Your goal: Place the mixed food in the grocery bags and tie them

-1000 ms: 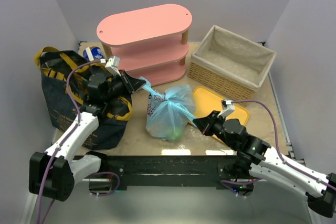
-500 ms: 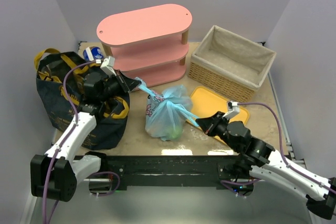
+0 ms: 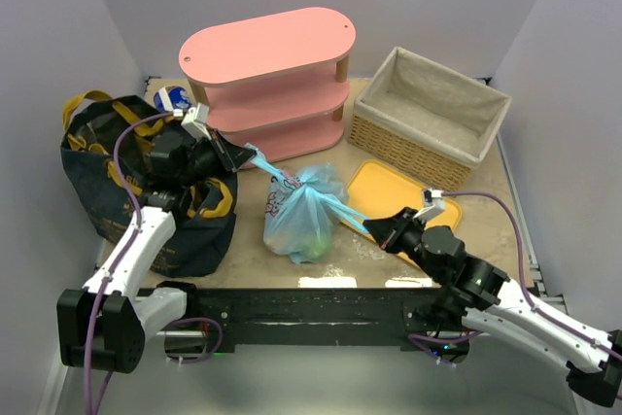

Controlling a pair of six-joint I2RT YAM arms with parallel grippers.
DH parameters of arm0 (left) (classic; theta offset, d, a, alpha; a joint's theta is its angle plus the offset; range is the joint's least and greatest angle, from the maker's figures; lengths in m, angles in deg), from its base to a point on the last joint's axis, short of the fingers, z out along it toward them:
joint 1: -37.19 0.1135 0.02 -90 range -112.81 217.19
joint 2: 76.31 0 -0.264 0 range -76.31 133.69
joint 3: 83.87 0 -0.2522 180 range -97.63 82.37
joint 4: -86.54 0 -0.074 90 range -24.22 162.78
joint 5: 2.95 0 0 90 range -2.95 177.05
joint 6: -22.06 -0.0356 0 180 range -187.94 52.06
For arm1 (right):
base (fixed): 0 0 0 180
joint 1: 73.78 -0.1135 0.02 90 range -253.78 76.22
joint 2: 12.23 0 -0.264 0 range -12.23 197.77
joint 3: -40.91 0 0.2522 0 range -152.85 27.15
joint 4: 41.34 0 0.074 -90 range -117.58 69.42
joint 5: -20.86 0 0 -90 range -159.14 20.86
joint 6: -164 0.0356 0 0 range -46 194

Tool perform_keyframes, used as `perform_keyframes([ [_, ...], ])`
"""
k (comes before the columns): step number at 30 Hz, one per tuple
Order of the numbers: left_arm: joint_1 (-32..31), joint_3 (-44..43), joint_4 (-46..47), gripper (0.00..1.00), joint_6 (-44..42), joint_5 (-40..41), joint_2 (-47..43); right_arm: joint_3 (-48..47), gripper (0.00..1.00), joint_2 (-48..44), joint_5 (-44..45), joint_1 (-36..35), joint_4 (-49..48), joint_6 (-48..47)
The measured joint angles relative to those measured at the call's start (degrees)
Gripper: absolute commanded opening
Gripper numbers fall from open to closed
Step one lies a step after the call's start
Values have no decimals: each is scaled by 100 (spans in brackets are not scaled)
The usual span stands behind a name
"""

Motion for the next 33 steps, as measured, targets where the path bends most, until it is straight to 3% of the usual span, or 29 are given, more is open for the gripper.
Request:
perform_keyframes([
  [2,0,-74,-87,1,-127,-26,7,11,5,11,-22,0,-39,-59],
  [3,-9,-140,-155,20,-203,-44,15,17,31,33,-59,0,-90,-146],
  [5,-83,-326,-282,44,-461,107,48,22,54,120,-155,2,-197,-376],
  [6,-92,-461,-254,61,-623,382,79,11,65,166,-138,13,-81,-573],
  [8,-94,-776,-225,69,-960,850,107,9,70,363,-151,68,46,-953],
  [10,-247,-1152,-238,77,-1316,1241,107,-61,82,702,-214,81,83,-1362],
  [16,-671,-2326,-925,99,-2337,1958,173,-1097,90,2328,-590,85,-2,-2474],
  [20,-669,-2820,-1532,100,-2782,2736,157,-2114,99,3554,-831,87,-463,-2872],
  [24,-579,-3222,-2291,100,-2983,3449,90,-2730,99,4518,-1252,87,-1226,-2988],
  [29,433,-3895,-3152,100,-3008,3589,81,-3740,99,5727,-1449,7,-1432,-3254],
  [33,885,-4070,-3609,100,-2909,4035,-11,-4446,99,6461,-1130,-326,-1211,-3626],
])
